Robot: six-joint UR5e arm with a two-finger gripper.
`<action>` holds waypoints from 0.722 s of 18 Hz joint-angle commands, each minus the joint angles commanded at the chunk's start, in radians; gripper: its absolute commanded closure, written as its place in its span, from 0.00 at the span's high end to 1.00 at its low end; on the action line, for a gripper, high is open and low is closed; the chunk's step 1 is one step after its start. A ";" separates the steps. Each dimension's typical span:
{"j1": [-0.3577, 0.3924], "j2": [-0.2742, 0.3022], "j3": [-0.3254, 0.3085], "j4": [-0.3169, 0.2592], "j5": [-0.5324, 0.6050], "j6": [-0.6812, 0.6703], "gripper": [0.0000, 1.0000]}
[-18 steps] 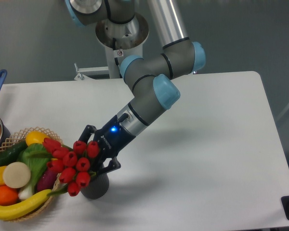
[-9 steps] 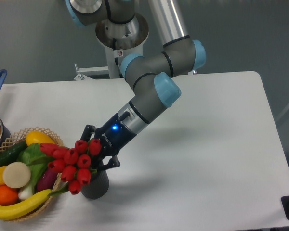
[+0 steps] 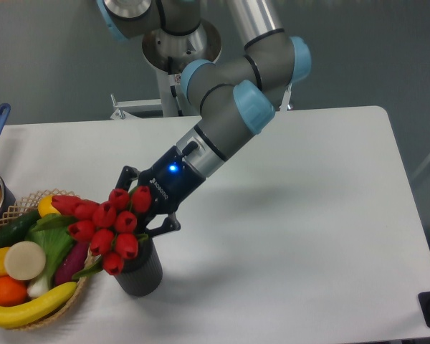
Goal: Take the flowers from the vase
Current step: 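Lift the tulip bouquet up out of the vase and carry it away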
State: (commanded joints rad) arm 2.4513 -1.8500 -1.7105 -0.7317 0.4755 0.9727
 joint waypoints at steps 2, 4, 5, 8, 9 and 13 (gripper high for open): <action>0.000 0.005 0.025 0.000 -0.017 -0.043 0.36; 0.002 0.006 0.046 0.000 -0.063 -0.084 0.36; 0.002 0.009 0.060 0.000 -0.067 -0.103 0.36; 0.009 0.032 0.089 0.000 -0.069 -0.147 0.36; 0.023 0.040 0.106 0.000 -0.069 -0.169 0.36; 0.057 0.077 0.144 -0.003 -0.069 -0.236 0.36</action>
State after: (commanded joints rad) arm 2.5080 -1.7734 -1.5663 -0.7348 0.4065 0.7364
